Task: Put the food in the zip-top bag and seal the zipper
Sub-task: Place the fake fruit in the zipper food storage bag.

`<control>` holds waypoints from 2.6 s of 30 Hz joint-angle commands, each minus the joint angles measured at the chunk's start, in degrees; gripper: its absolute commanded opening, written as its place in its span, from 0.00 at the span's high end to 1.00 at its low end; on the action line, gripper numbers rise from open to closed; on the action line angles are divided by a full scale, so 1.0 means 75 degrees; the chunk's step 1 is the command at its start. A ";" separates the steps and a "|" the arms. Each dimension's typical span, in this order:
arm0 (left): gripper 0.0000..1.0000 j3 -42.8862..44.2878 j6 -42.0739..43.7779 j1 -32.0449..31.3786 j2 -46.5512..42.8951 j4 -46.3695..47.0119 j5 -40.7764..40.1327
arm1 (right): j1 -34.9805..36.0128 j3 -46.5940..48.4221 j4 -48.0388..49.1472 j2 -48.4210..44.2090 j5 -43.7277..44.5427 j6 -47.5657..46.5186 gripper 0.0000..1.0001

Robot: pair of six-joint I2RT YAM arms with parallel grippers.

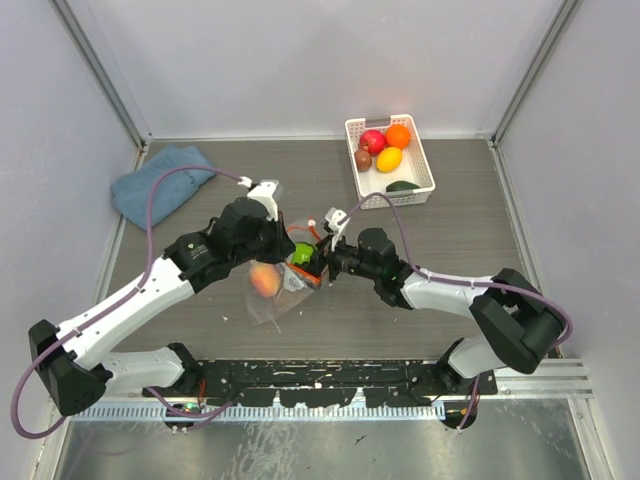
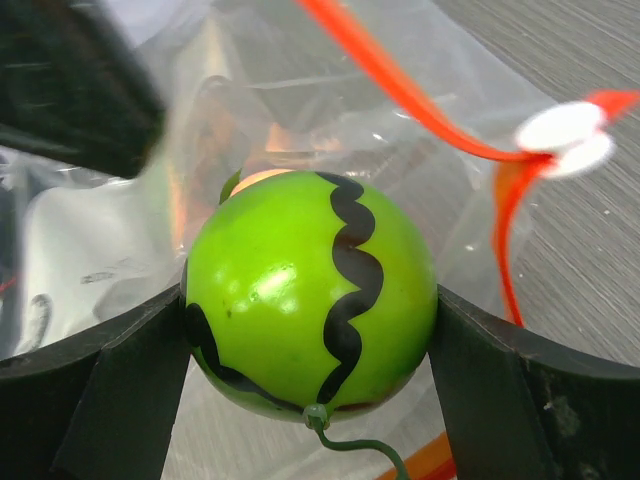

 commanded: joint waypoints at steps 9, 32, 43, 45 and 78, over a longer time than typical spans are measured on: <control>1.00 0.0430 0.0315 0.0037 0.0378 0.0053 0.0976 | 0.0513 0.0072 0.1033 -0.0140 -0.0356 -0.1734 0.43; 1.00 0.0060 0.0232 0.0039 0.0249 0.0110 0.1801 | 0.0501 0.0132 0.3203 0.1168 0.2740 -0.0360 0.22; 1.00 0.0073 0.0075 0.0035 -0.0054 -0.0109 0.0260 | 0.0501 -0.0213 0.2653 0.0616 0.2757 -0.0194 0.00; 1.00 0.0094 0.0019 0.0036 -0.0067 -0.0078 0.0134 | 0.0501 -0.0187 0.2304 0.0399 0.2608 -0.0291 0.00; 1.00 -0.0068 -0.0180 0.0073 -0.0270 0.0019 -0.0220 | 0.0413 0.1746 -0.4096 -0.1357 0.3995 0.0569 0.22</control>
